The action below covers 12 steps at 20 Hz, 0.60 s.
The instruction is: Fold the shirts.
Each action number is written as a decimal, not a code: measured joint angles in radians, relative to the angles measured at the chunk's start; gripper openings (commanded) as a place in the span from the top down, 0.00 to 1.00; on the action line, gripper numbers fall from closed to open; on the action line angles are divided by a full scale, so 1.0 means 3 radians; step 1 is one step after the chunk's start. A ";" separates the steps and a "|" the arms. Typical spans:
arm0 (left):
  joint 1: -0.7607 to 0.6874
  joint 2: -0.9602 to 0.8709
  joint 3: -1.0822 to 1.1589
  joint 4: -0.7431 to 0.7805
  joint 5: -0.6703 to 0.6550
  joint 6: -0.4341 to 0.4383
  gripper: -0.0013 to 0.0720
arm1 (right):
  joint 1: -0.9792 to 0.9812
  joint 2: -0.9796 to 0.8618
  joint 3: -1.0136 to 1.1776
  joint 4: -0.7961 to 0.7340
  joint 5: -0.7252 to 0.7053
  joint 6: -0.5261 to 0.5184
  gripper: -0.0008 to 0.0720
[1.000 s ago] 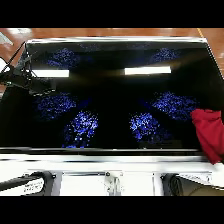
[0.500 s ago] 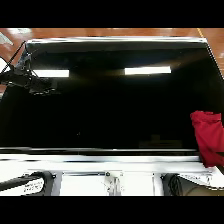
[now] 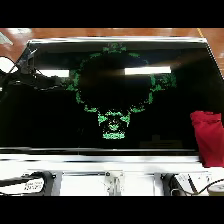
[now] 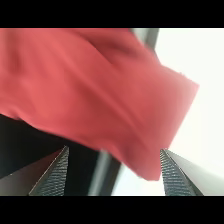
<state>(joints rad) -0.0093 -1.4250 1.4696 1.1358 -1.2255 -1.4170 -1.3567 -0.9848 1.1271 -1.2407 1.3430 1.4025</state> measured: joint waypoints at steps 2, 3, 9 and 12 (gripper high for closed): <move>-0.0069 -0.0064 0.0001 0.0163 0.0000 0.0037 0.93 | 0.0486 0.0052 0.0243 -0.0004 -0.0085 0.0004 0.06; -0.0132 -0.0098 0.0001 0.0336 -0.0046 0.0027 0.93 | 0.0829 0.0060 0.0326 -0.0018 -0.0097 0.0019 0.06; -0.0493 -0.0188 0.0000 0.1072 -0.0476 -0.0309 0.01 | 0.2701 -0.0216 0.0486 -0.0276 0.0069 0.0406 0.06; -0.0534 -0.0198 0.0001 0.1057 -0.0542 -0.0359 0.02 | 0.3239 -0.0392 0.0502 -0.0356 0.0163 0.0493 0.06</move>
<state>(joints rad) -0.1696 -1.4845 1.4700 1.4528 -1.3880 -1.5246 -0.3851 -1.1023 1.2778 -1.3476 1.3918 1.5505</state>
